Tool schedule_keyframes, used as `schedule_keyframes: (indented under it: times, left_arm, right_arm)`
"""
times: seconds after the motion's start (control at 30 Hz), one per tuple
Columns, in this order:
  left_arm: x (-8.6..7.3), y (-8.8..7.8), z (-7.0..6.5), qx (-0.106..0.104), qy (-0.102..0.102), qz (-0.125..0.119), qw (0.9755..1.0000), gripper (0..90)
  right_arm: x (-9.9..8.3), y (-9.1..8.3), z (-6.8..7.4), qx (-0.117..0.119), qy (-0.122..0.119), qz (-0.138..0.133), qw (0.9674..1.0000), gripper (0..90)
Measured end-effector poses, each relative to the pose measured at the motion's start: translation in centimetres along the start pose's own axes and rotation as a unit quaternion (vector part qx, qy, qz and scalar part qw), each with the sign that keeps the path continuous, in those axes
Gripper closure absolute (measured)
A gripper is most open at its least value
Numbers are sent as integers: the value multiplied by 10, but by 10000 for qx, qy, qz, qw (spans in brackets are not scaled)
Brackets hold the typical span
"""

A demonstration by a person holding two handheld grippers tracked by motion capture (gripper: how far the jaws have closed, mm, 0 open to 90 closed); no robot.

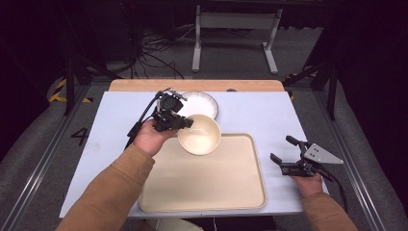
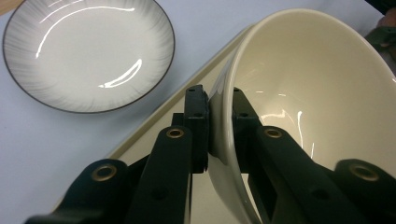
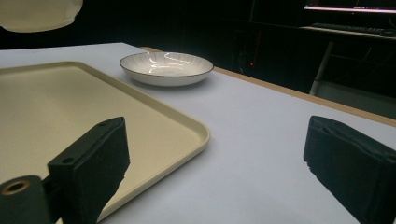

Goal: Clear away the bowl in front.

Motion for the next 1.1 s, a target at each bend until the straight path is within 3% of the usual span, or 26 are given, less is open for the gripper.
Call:
schedule_keyframes:
  times: [0.4,0.83,1.1]
  left_arm:
    - [-6,14,-13,-216,378,228,9988,822]
    - [-19,34,-16,-181,419,492,9977,822]
    - [-26,45,-16,-46,479,733,9961,822]
  right_arm:
    - [0,0,0,7,14,-8,10000,71]
    - [0,0,0,-3,13,-7,10000,71]
    - [0,0,0,-2,13,-6,10000,71]
Point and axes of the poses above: each handheld gripper's, and its own axes: y roughly forward along the jaws, x roughly out of its top, z roughly to its left, the point moved 7 cm from there along y, roughly forward along the jaws
